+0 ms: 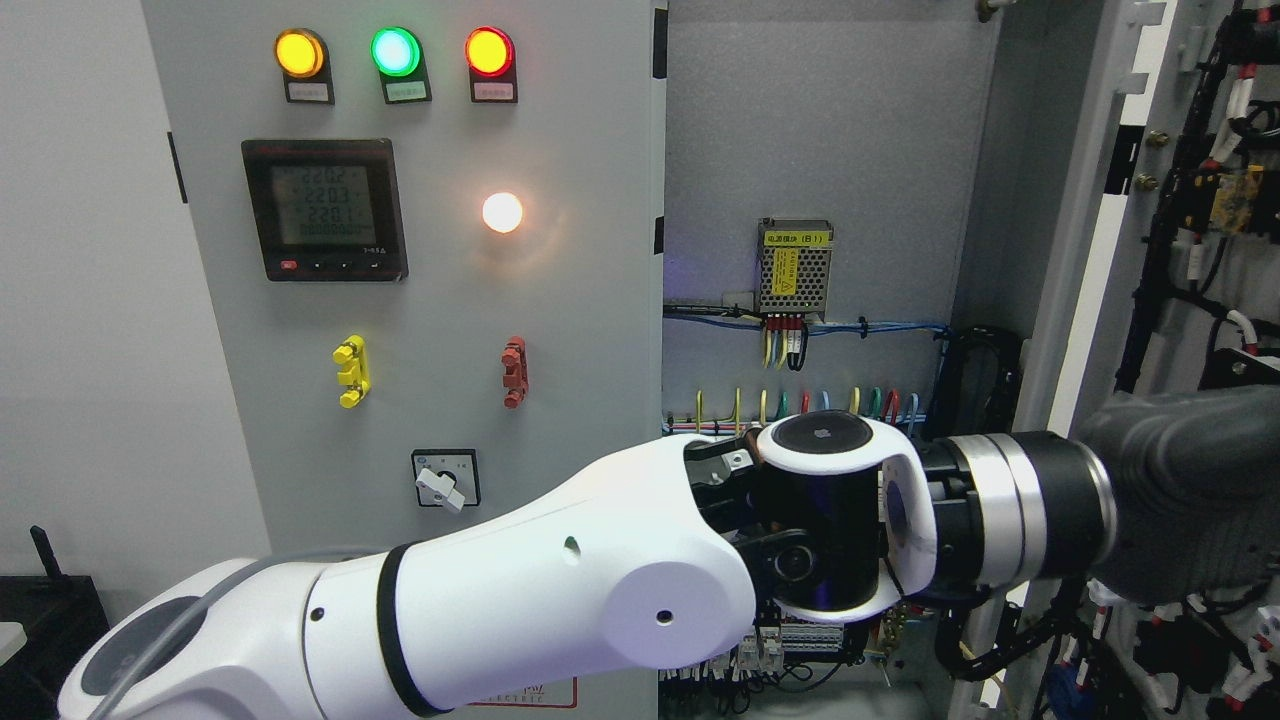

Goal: Open door with both hands
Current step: 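Extend the left arm to swing the push-button door fully open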

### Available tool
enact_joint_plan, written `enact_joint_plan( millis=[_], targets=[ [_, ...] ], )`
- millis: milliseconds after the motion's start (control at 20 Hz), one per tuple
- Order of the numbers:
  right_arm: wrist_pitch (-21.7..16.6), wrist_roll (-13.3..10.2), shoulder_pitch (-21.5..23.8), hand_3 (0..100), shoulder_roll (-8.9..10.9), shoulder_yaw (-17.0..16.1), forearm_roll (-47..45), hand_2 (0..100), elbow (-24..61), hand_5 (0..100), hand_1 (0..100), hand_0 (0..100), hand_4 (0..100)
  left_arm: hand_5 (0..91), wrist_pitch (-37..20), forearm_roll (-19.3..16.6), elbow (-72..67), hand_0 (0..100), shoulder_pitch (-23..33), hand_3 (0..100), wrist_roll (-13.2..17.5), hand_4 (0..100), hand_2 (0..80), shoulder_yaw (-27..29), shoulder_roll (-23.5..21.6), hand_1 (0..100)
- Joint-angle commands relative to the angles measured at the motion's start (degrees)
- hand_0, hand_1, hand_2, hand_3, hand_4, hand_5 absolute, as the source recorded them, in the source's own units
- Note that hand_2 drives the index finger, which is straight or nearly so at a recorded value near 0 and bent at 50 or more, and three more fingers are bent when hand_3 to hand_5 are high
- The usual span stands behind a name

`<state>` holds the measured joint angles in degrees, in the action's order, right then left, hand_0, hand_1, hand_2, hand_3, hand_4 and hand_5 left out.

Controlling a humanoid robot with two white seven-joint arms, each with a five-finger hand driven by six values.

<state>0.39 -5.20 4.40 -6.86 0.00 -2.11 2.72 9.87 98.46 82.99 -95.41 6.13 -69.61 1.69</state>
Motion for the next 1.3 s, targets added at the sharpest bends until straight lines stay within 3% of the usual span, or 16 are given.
enact_joint_plan(
  millis=[0,551,701,851,1251],
  targets=[
    [0.05,0.02,0.0,0,0.01,1.76,0.08,0,0.0,0,39,12,0,0.0,-1.16,1.2,0.33,12,-0.3,0,-0.15,0,0.0,-1.93,2.62,39],
    [0.05,0.02,0.0,0,0.01,1.76,0.0,0,0.0,0,39,12,0,0.0,-2.22,0.59,0.07,12,-0.22,0,-0.24,0,0.0,-2.64,2.45,39],
    [-0.04,0.02,0.0,0,0.01,1.76,0.0,0,0.0,0,39,12,0,0.0,-1.7,0.41,-1.07,12,0.05,0,0.37,0,0.0,-2.64,0.61,39],
    [0.05,0.02,0.0,0,0.01,1.76,0.0,0,0.0,0,39,12,0,0.0,-1.52,0.5,2.25,12,2.23,0,1.07,0,0.0,-2.55,-7.72,39],
    [-0.04,0.02,0.0,0,0.01,1.76,0.0,0,0.0,0,39,12,0,0.0,-1.43,-3.45,16.67,12,17.6,0,9.68,0,0.0,1.65,-39.44,39]
  ],
)
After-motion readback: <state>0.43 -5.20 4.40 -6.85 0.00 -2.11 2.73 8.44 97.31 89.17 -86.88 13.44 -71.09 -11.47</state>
